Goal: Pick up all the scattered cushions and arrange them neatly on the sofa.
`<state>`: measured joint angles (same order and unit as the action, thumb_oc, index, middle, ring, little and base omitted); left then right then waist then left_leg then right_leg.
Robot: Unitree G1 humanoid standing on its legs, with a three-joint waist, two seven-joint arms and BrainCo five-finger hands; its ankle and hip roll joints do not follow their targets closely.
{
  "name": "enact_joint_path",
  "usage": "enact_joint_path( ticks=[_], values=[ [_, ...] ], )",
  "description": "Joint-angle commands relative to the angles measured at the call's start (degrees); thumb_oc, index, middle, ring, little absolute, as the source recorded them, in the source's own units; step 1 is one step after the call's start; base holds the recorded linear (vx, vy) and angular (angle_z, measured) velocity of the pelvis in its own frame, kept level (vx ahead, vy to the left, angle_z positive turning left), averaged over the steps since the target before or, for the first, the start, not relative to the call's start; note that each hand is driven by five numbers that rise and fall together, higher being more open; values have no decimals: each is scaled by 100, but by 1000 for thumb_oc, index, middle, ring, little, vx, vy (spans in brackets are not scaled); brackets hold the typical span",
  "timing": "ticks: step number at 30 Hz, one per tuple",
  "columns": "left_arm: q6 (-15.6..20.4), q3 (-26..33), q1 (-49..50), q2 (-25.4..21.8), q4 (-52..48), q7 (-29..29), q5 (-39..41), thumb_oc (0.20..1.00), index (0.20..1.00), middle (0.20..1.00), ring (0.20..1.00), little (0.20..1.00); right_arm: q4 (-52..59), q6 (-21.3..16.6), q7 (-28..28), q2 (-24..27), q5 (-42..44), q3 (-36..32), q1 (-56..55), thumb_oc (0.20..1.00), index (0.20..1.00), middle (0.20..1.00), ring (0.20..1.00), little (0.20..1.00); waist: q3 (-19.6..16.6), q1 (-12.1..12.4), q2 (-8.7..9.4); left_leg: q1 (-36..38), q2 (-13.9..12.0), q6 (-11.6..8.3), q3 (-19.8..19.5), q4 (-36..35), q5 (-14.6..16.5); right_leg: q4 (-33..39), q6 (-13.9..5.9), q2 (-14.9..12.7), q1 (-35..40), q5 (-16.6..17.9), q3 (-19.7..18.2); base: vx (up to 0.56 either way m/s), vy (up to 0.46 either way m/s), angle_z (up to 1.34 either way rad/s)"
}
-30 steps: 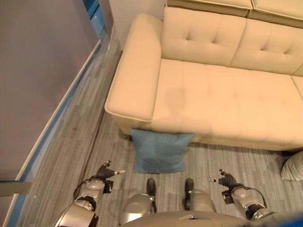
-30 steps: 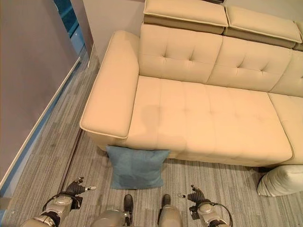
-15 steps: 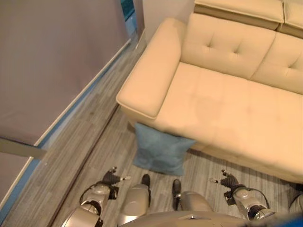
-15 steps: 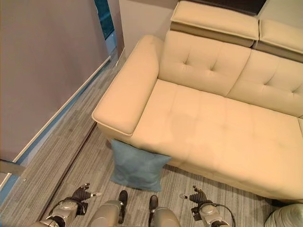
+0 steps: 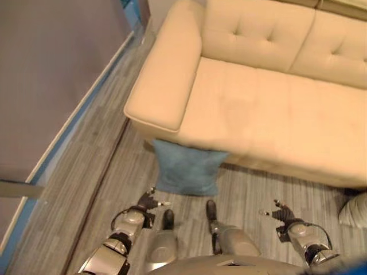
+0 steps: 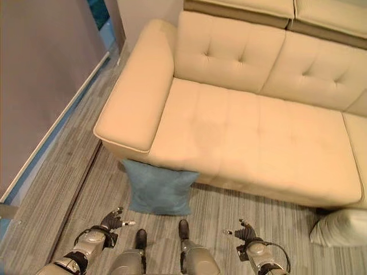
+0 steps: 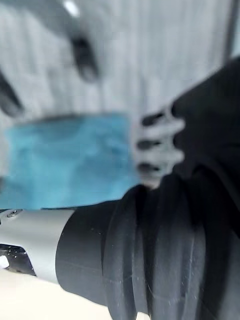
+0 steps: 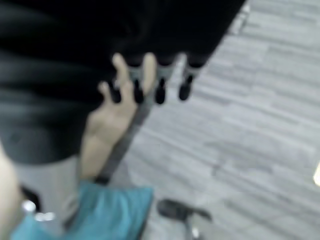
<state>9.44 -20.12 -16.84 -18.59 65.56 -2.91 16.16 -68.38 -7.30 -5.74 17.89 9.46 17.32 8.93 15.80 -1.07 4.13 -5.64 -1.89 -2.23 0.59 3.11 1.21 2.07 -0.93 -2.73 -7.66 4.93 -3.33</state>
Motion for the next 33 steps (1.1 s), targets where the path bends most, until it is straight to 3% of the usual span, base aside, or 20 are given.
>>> enact_joint_path(
  ticks=[1,6,13,14,15,16,17,18,19,20,23,26,29,30,31,33],
  values=[
    [209,252,180,-366,-309,-110,150,1000,1000,1000,1000,1000,137,-126,-58,34,204,140,-77,1000,1000,1000,1000,1000,-134,118,441,-817,-4,-164,45,1663,568,-30,-712,-678,436,-289,18,100,108,-7],
    [220,433,310,-552,-445,-184,159,1000,1000,1000,1000,1000,225,-140,-45,-79,162,229,-21,1000,1000,1000,1000,1000,-167,269,600,-702,7,70,231,1718,776,-152,-919,-721,337,-132,-113,108,119,-18],
    [212,456,328,-568,-454,-223,182,1000,1000,1000,1000,1000,263,-135,-59,-110,116,273,4,1000,1000,1000,1000,1000,-158,334,599,-629,4,122,305,1676,771,-359,-1000,-723,207,-72,0,42,55,-25],
    [215,528,294,-571,-361,-228,260,1000,1000,1000,1000,1000,269,-167,-53,-72,64,398,95,1000,1000,1000,1000,1000,-105,298,614,-192,95,186,382,1213,771,-472,-830,-222,-194,-107,394,143,129,-10],
    [215,529,293,-572,-361,-228,260,1000,1000,1000,1000,1000,268,-167,-53,-73,64,399,97,1000,1000,1000,1000,1000,-112,291,622,-193,104,186,380,1189,750,-470,-830,-231,-203,-103,396,280,143,-53],
    [193,577,311,-536,-316,-225,293,1000,1000,1000,1000,1000,208,-145,-44,-63,-15,425,91,1000,1000,1000,1000,1000,-132,320,640,53,198,209,378,1031,739,-430,-675,-41,-457,-26,910,178,-15,-71],
    [170,587,327,-516,-311,-205,283,1000,1000,1000,1000,1000,198,-146,-44,-46,-8,407,32,1000,1000,1000,1000,1000,-95,347,592,40,190,175,314,1166,730,-491,-612,-51,-310,-156,1020,175,-15,-70],
    [170,587,326,-520,-311,-205,283,1000,1000,1000,1000,1000,198,-146,-44,-49,-8,408,33,1000,1000,1000,1000,1000,-112,331,606,21,205,176,306,1151,707,-489,-613,-66,-331,-151,1027,152,-68,-6],
    [163,551,349,-433,-264,-163,259,1000,1000,1000,1000,1000,172,-184,-40,11,38,382,-81,1000,1000,1000,1000,1000,-105,259,549,-10,181,50,188,1435,569,-484,-426,39,-193,-304,848,110,-41,33],
    [163,551,349,-433,-264,-163,259,1000,1000,1000,1000,1000,172,-184,-40,10,38,382,-81,1000,1000,1000,1000,1000,-108,257,549,-13,182,50,187,1434,568,-484,-426,38,-195,-304,850,148,-86,60],
    [140,462,296,-278,-324,-120,387,1000,1000,1000,1000,1000,195,-230,-140,104,116,282,-164,1000,1000,1000,1000,1000,44,243,508,-435,-55,-328,72,2262,-81,-388,-200,134,69,-360,1045,32,-151,57],
    [156,390,211,-221,-259,-135,385,1000,1000,1000,1000,1000,224,-253,-133,138,186,296,-173,1000,1000,1000,1000,1000,105,251,528,-747,-53,-325,-148,2617,-105,-284,-140,177,245,-455,1139,34,-106,49],
    [168,212,18,-215,-319,-174,437,1000,1000,1000,1000,1000,303,-259,-159,174,266,313,-119,1000,1000,1000,1000,1000,72,176,465,-950,-234,-266,-178,1554,81,-324,-224,95,206,-599,1140,55,61,9],
    [169,212,17,-214,-318,-174,437,1000,1000,1000,1000,1000,304,-259,-159,175,266,312,-120,1000,1000,1000,1000,1000,77,179,467,-937,-232,-265,-174,1544,81,-327,-225,92,211,-604,1137,104,168,30],
    [170,152,-27,-216,-357,-202,420,1000,1000,1000,1000,1000,351,-243,-177,193,254,330,-88,1000,1000,1000,1000,1000,82,196,365,-908,-321,-288,-218,988,-49,-469,-283,75,179,-669,1067,97,183,56],
    [187,134,-46,-212,-408,-217,457,1000,1000,1000,1000,1000,347,-225,-174,179,245,349,-61,1000,1000,1000,1000,1000,80,196,373,-992,-183,-285,-344,1199,-53,-540,-321,-11,105,-686,1053,77,200,22]
  ],
)
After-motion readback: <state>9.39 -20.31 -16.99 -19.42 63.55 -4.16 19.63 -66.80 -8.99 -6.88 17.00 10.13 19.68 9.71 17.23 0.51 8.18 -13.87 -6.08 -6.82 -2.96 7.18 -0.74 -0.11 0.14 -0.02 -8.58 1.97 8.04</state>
